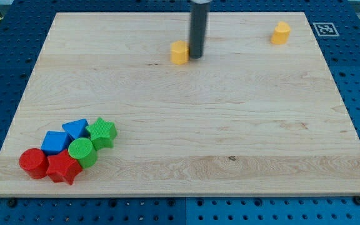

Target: Push yellow hexagon into the group of blocks

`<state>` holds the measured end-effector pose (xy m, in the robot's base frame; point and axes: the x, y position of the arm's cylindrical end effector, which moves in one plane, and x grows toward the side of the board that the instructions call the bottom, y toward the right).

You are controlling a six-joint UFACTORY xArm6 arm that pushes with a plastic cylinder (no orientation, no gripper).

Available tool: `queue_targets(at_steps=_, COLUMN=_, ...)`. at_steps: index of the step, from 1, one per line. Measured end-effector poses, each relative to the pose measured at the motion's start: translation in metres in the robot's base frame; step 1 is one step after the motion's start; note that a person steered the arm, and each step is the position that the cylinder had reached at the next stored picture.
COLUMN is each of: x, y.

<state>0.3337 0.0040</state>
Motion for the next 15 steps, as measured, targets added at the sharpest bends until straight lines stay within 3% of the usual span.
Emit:
queue_targets(at_steps=3, x=0.001, y=-0.150)
queue_targets(at_steps=5, x=-0.026, y=-0.165)
queue_targets(at_steps=6, x=-0.028, y=-0.208)
queue_targets(at_steps=8, x=-0.013, y=-0.221)
queue_targets(at_steps=10, x=-0.051, y=-0.191)
queue_targets(at_steps=12, x=-0.021, y=-0.185)
queue_targets(at_steps=14, x=0.059, y=-0.191)
queue_targets(at_steps=15, x=0.054, y=-0.195)
